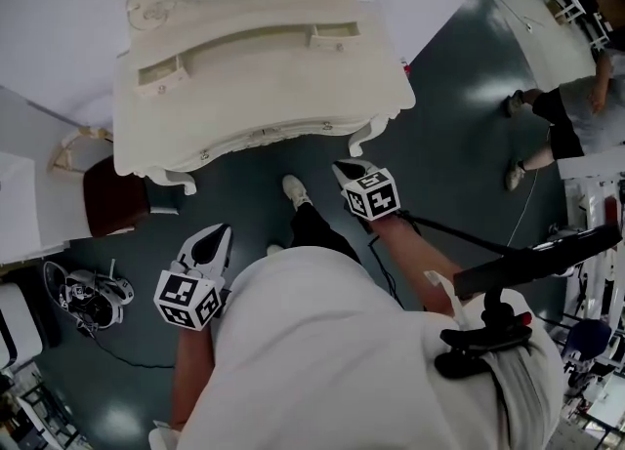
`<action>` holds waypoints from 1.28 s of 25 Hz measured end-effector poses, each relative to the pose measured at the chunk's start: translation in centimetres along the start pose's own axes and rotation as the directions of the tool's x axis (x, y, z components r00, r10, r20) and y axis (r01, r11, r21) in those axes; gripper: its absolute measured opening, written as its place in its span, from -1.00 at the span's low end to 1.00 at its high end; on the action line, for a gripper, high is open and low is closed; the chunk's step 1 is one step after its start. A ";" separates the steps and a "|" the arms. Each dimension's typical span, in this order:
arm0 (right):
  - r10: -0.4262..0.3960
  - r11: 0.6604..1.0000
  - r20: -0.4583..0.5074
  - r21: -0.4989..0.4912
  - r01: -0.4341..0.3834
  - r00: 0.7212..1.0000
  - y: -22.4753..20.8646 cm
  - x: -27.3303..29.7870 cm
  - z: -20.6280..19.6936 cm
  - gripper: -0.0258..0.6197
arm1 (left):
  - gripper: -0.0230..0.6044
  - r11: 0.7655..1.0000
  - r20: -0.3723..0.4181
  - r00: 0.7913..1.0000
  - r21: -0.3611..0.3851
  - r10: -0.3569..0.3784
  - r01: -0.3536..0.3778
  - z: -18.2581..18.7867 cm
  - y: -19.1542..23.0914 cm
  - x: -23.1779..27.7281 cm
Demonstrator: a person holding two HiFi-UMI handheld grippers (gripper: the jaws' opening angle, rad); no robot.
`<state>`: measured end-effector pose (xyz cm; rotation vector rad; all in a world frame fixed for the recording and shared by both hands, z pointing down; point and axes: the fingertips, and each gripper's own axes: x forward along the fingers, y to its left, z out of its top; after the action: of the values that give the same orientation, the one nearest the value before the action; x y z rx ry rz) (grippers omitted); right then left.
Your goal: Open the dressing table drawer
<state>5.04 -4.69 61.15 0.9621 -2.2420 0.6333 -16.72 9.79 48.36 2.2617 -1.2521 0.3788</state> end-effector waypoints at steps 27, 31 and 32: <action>0.081 0.990 0.045 -0.119 -0.076 0.996 5.7 -3.2 0.8 -0.92 | -0.92 1.000 -0.005 1.000 0.012 -0.023 0.023 -1.9 -2.1 -0.2; 0.082 0.990 0.048 -0.121 -0.076 0.995 6.0 -3.1 1.0 -0.92 | -0.92 0.999 -0.005 0.999 0.014 -0.031 0.031 -1.8 -1.9 0.0; 0.082 0.990 0.048 -0.121 -0.075 0.996 6.0 -3.1 1.1 -0.92 | -0.92 0.999 -0.005 0.999 0.015 -0.033 0.033 -1.8 -1.8 0.0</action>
<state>1.79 -0.18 57.18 0.8442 -2.3454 0.5063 -15.17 11.59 49.32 2.2897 -1.2112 0.3823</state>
